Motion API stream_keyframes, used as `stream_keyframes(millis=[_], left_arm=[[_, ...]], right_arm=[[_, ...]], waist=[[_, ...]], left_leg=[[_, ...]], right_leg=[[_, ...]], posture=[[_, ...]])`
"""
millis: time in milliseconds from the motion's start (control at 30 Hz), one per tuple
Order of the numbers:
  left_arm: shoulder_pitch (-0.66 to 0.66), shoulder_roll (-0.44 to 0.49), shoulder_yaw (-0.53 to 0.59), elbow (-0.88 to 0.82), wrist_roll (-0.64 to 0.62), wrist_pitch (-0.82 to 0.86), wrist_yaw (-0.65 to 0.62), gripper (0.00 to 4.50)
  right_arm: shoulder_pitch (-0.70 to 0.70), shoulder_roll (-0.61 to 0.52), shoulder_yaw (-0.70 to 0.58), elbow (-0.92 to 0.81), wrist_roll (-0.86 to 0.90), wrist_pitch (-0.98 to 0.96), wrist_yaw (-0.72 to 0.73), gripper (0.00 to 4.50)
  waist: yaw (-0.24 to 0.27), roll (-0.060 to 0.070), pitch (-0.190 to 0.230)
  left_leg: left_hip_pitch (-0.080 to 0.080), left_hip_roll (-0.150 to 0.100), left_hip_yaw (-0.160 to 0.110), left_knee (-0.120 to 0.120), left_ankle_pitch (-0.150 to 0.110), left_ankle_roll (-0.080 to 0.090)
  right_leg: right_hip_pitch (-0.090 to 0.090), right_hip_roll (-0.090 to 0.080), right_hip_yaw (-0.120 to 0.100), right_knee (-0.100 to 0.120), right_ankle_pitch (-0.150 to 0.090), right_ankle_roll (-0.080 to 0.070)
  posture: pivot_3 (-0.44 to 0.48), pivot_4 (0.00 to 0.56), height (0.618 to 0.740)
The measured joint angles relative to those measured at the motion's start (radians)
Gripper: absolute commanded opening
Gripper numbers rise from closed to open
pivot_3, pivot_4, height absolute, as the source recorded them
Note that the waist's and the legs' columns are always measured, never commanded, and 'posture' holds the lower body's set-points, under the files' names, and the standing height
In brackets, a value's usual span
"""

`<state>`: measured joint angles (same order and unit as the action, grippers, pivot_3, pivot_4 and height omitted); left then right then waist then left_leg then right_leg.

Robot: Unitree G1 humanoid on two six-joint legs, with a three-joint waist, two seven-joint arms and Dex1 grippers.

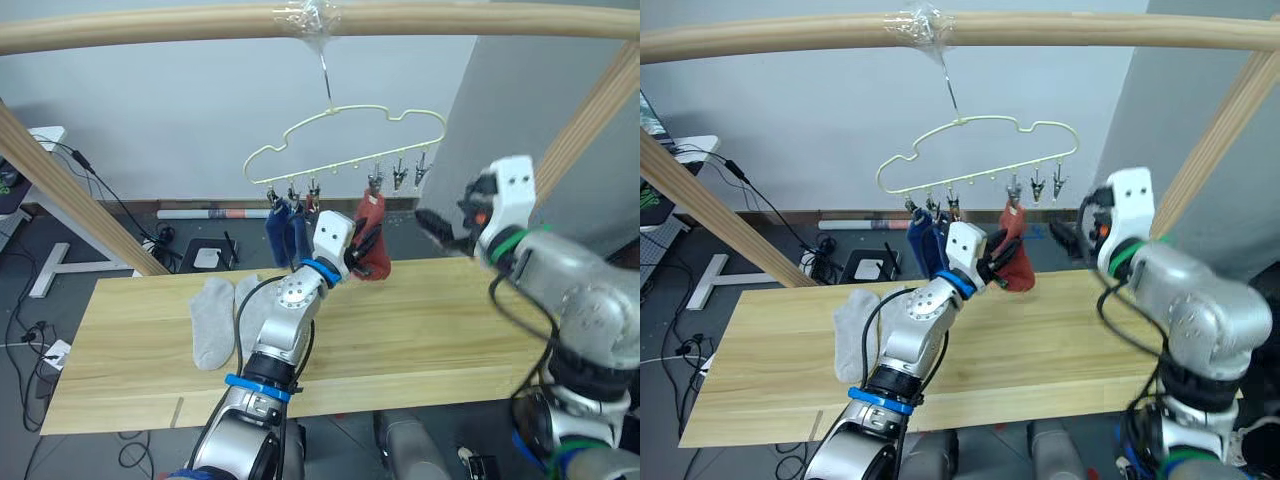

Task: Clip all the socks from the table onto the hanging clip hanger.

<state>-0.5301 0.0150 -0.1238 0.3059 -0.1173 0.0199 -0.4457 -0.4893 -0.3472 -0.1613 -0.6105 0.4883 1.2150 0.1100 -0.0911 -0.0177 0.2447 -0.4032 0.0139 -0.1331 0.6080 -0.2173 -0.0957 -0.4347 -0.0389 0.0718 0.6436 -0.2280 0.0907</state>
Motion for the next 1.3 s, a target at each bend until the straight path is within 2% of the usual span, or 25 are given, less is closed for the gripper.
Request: stream_keyframes(millis=[100,167,233,333,467,567,667,1300], left_arm=[[0.013,0.035,0.002,-0.035,-0.002,0.025,-0.027,3.39],[0.049,0.108,0.002,-0.112,-0.010,0.054,-0.078,4.03],[0.091,0.189,0.015,-0.188,-0.028,0.089,-0.128,4.04],[0.144,0.278,0.039,-0.312,-0.071,0.159,-0.182,4.04],[0.161,0.361,0.094,-0.482,-0.144,0.252,-0.218,4.04],[0.159,0.377,0.105,-0.545,-0.178,0.311,-0.215,4.04],[0.153,0.391,0.120,-0.585,-0.199,0.366,-0.203,4.04],[0.118,0.413,0.132,-0.663,-0.238,0.419,-0.175,4.04]], right_arm=[[0.058,-0.008,0.093,-0.005,-0.079,-0.155,0.000,4.50],[0.094,0.002,0.175,0.007,-0.159,-0.290,-0.009,4.33],[0.119,0.040,0.217,0.040,-0.208,-0.386,-0.026,3.93],[0.126,0.079,0.249,0.085,-0.263,-0.470,-0.045,3.06],[0.116,0.116,0.262,0.131,-0.313,-0.542,-0.058,3.06],[0.112,0.135,0.263,0.163,-0.339,-0.578,-0.062,3.06],[0.083,0.171,0.263,0.225,-0.366,-0.624,-0.071,2.47],[-0.108,0.274,0.230,0.557,-0.444,-0.785,-0.093,2.47]], waist=[[-0.001,0.000,0.000],[-0.002,0.000,0.000],[-0.003,0.000,0.000],[0.004,-0.001,0.001],[0.018,-0.001,0.001],[0.025,-0.002,0.001],[0.028,-0.002,0.002],[0.035,-0.002,0.002]], left_leg=[[0.000,0.000,-0.001,0.000,0.000,0.000],[0.001,0.001,-0.001,0.000,0.000,0.000],[0.001,0.002,-0.001,-0.001,0.000,0.000],[0.000,0.002,-0.001,-0.001,0.000,0.000],[-0.001,0.001,-0.002,-0.001,0.000,0.000],[-0.001,0.001,-0.002,-0.001,0.000,0.000],[-0.001,0.002,-0.002,-0.001,0.000,0.000],[-0.001,0.001,-0.002,-0.001,0.000,0.000]], right_leg=[[0.000,0.000,0.000,0.000,0.000,0.000],[0.000,0.001,0.000,0.001,0.000,0.000],[-0.001,0.002,0.000,0.001,0.000,0.000],[-0.002,0.001,0.000,0.001,0.000,0.000],[-0.002,0.001,-0.001,0.000,0.000,0.000],[-0.001,0.001,-0.001,0.000,0.000,-0.001],[-0.002,0.001,-0.001,0.001,0.000,-0.001],[-0.002,0.001,-0.001,0.001,0.000,-0.001]], posture=[[-0.039,0.223,0.740],[-0.039,0.223,0.740],[-0.021,0.223,0.740],[-0.009,0.228,0.740],[0.010,0.232,0.740],[0.017,0.235,0.740],[0.028,0.235,0.740],[0.056,0.241,0.740]])
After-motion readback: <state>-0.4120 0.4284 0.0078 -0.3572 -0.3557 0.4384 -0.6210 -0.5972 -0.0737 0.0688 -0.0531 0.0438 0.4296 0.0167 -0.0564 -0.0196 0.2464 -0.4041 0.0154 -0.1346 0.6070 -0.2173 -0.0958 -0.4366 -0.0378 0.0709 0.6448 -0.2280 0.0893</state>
